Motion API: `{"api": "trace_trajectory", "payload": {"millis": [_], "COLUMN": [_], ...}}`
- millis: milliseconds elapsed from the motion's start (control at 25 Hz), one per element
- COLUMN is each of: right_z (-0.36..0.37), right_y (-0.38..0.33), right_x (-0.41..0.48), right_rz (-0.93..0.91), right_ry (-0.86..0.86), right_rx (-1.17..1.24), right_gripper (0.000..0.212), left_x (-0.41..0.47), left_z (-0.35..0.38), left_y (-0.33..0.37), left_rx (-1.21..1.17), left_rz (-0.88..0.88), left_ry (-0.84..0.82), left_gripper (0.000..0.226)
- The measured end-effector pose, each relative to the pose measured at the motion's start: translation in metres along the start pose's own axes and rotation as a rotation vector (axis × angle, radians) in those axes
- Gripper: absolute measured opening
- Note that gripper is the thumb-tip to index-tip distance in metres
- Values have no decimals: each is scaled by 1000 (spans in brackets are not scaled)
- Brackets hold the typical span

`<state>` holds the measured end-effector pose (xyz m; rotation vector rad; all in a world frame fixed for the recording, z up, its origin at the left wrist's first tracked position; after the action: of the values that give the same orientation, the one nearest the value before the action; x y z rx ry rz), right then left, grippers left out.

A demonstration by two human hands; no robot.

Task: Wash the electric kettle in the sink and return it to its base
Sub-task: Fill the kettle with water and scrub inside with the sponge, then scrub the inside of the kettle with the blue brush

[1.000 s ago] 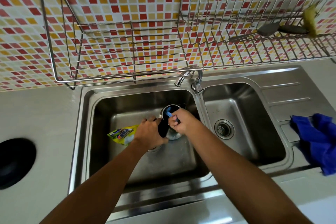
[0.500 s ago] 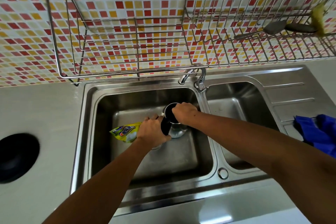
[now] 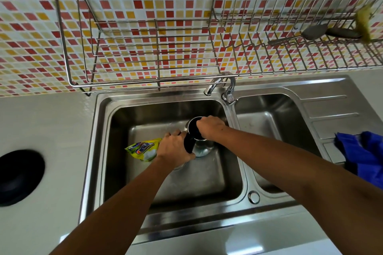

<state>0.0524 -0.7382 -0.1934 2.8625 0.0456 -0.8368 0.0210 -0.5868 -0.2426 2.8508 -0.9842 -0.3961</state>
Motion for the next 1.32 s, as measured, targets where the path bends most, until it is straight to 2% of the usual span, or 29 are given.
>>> {"api": "trace_trajectory", "payload": {"millis": [120,240,320,400,520,600,680,760,920,1040,1120,1200,1320], "right_z": [-1,1,8,17,29,41,57,75,118,133,127,121,129], "right_y": [1,16,30,41,54,55,48,36,22,9,3,-2,3], "right_x": [0,-11,-35,-67,-116,-137,-148,-145,-111,-106,-115,-120,-102], "right_rz": [105,125,124,191,238,232,222,228,457,499,359,241,341], "right_ry": [-94,-180,-97,-8,30,116,135,55,-99,-34,80,150,204], "right_rx": [98,363,582,917,1389,1538,1561,1539,1404,1447,1513,1492,1440], "right_gripper": [33,33,32,29,33,41,47,49,36,37,40,41,39], "left_x": [-1,-4,-5,-6,-13,-20,-27,-34,-54,-68,-71,-74,-77], "left_z": [-2,-7,-10,-14,-16,-21,-25,-27,-30,-22,-15,-17,-23], "left_y": [2,5,8,12,16,18,17,11,2,-4,-13,-18,-21], "left_rx": [-18,-19,-24,-7,-84,-174,-266,-396,-485,-521,-557,-603,-671], "left_rz": [-23,-67,-103,-123,-157,-200,-245,-284,-312,-349,-391,-409,-427], "left_ry": [0,-21,-25,-34,-18,18,26,23,7,-32,-7,12,53], "left_gripper": [66,70,73,74,69,60,50,45,62,66,75,71,64]}}
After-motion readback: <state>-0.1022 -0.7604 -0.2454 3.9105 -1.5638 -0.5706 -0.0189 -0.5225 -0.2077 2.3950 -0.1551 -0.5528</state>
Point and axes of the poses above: each hand's wrist, its own x-axis towards the middle knuckle, its own z-axis out of the palm, y = z × x, the point moved 1 cm from there along x, towards the middle knuckle, and after that the axes turned 7 degrees about z, right-handed, at the moved point
